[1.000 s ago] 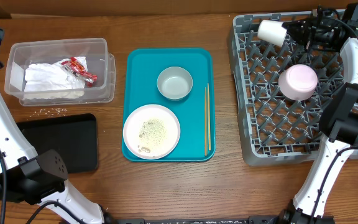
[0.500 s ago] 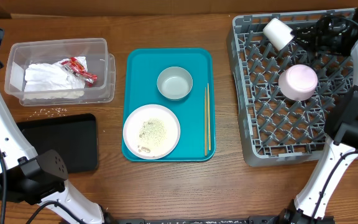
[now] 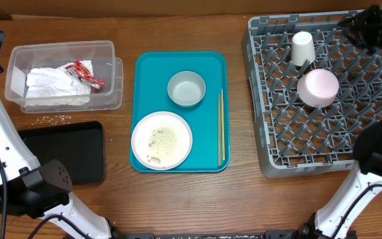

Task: Sort waste into correct bins and load items into the dishwasher
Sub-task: 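Lower the white cup into the rack's back and release it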

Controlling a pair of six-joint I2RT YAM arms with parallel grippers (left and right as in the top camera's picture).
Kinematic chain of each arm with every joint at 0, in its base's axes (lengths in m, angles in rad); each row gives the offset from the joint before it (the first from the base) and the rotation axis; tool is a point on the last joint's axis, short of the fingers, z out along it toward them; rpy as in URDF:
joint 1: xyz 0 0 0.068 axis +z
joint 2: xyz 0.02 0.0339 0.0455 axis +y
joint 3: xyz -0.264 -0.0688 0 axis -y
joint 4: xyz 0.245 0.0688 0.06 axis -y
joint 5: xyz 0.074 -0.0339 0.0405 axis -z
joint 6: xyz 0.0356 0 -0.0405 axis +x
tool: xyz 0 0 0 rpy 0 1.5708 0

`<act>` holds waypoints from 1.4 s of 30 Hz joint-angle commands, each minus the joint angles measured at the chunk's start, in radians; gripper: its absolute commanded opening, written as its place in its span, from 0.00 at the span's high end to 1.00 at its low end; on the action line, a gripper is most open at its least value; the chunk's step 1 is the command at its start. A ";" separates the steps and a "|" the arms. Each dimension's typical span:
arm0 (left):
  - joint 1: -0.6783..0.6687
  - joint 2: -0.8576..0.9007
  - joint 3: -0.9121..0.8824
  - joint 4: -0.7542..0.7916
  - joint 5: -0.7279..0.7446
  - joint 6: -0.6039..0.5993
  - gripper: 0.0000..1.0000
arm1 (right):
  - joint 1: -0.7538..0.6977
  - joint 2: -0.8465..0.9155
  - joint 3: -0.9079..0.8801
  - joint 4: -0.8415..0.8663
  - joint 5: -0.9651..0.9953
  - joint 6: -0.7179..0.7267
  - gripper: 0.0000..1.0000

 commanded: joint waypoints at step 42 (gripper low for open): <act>-0.004 0.009 0.000 0.002 -0.013 0.009 0.00 | 0.293 0.123 -0.008 0.084 0.646 0.013 0.96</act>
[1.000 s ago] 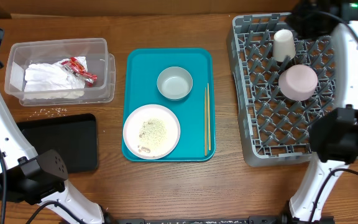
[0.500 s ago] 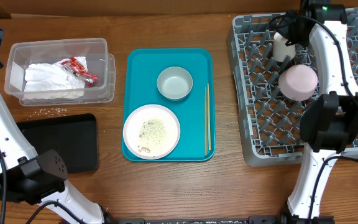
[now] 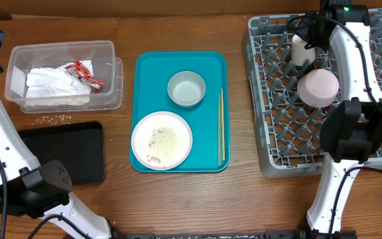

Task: Sort waste into correct bins and load items into the dishwasher
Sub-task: 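Lower the white cup into the rack's back and release it, then return the right gripper to the tray and grasp the white bowl rim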

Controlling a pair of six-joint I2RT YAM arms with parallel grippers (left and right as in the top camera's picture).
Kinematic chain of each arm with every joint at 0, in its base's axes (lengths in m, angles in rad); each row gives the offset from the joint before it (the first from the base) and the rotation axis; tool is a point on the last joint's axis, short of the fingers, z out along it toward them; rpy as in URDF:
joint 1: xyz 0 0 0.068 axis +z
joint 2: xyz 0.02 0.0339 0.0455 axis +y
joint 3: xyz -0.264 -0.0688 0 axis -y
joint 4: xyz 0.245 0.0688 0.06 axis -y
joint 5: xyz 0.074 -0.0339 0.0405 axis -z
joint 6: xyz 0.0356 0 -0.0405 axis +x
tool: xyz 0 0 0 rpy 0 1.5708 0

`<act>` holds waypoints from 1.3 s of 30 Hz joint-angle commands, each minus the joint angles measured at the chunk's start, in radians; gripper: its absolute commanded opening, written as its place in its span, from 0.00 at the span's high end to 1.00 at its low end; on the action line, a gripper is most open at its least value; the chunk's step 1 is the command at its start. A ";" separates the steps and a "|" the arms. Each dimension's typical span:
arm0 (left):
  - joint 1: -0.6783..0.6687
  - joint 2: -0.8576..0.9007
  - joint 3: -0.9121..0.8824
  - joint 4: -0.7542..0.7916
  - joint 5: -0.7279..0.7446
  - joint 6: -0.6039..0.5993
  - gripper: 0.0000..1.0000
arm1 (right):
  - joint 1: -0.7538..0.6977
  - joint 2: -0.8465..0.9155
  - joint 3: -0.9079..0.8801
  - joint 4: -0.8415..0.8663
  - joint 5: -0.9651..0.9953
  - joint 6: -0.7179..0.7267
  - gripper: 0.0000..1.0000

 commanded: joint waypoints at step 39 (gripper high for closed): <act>-0.004 0.009 0.000 0.002 -0.013 0.009 0.00 | 0.017 -0.063 0.323 -0.323 -0.359 -0.188 0.77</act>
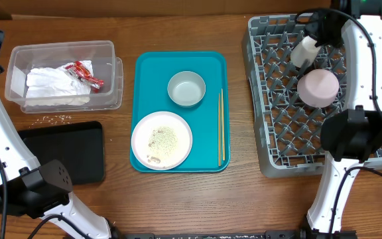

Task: Sort waste into correct bins and load items into the dishwasher
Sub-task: 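Return the right gripper to the tray and grasp the white bowl rim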

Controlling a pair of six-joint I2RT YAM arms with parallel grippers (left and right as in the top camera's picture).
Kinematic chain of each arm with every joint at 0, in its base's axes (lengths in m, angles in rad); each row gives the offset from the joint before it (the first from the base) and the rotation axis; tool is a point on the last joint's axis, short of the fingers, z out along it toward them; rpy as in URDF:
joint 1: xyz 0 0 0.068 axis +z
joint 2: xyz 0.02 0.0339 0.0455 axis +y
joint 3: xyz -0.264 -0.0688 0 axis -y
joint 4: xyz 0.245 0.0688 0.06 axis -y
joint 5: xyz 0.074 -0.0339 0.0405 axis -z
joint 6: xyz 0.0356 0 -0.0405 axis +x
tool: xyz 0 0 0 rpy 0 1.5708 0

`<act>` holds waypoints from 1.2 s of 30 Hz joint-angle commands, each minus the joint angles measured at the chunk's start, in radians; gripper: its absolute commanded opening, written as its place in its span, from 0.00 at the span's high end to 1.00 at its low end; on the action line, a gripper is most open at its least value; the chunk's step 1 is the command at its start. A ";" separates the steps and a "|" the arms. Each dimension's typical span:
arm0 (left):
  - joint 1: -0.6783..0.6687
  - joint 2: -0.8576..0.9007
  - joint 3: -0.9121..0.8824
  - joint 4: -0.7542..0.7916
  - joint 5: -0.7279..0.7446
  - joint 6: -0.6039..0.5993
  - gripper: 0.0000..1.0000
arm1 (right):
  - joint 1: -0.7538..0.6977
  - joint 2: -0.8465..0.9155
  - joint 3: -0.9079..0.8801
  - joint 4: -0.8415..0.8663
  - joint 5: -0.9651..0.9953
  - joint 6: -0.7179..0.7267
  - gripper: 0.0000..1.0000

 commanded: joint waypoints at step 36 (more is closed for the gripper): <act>-0.004 0.009 0.000 0.002 -0.013 0.009 0.00 | 0.762 -0.071 -0.569 0.599 0.094 -0.161 0.32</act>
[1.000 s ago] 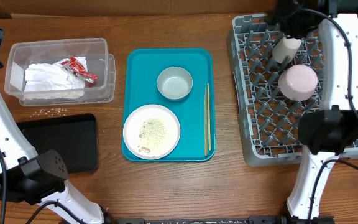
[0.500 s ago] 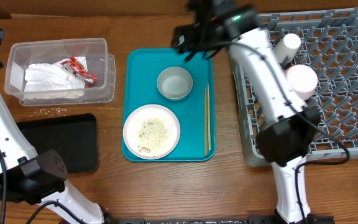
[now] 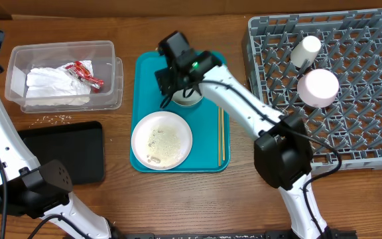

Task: Sort waste into correct bins and load items into the dishwasher
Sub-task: 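Return the right gripper to the tray and grasp the white bowl rim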

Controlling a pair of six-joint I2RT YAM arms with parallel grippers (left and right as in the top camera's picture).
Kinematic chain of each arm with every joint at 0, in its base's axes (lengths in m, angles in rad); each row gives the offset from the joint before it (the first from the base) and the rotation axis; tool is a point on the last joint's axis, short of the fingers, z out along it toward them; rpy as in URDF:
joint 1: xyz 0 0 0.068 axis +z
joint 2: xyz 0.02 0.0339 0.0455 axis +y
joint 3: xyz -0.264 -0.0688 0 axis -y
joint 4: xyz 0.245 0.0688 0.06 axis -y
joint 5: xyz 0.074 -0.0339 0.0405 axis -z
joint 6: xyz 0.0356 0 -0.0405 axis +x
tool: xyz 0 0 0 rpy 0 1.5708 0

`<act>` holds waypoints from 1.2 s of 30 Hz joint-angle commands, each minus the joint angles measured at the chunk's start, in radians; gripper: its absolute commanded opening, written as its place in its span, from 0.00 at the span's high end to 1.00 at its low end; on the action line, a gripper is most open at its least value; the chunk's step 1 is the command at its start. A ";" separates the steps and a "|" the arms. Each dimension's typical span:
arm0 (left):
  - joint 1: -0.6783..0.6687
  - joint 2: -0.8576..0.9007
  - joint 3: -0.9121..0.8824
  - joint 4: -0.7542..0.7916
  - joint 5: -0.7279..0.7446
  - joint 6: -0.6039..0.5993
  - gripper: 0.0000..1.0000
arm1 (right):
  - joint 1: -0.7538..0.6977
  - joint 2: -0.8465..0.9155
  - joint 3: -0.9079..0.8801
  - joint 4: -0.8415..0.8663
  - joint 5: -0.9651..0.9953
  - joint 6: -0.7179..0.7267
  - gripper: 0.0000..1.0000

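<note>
My right gripper has reached across to the teal tray. It hangs over the left rim of the grey bowl, and its jaws look apart with nothing in them. A white plate with crumbs lies in front of the bowl. A pair of chopsticks lies along the tray's right side. In the grey dish rack a white cup lies tilted beside a pink bowl. The left arm's end sits at the top left edge, and its fingers do not show clearly.
A clear bin at the back left holds white tissue and a red wrapper. A black tray lies in front of it, with crumbs on the table between them. The right arm stretches diagonally over the tray's right half.
My right gripper was at the rack's far edge by the white cup. Now it is over the tray at the grey bowl's left rim. The cup stays tilted in the rack, free.
First the white cup stood in the rack, with my right gripper at the far right corner. Then the gripper was at the cup, and after that the cup leaned over. Now the cup lies tilted on its own and the gripper is at the grey bowl.
</note>
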 commanded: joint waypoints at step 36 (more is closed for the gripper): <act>-0.004 0.009 0.000 0.001 -0.013 0.009 0.00 | 0.030 0.093 -0.079 0.062 0.062 0.084 0.61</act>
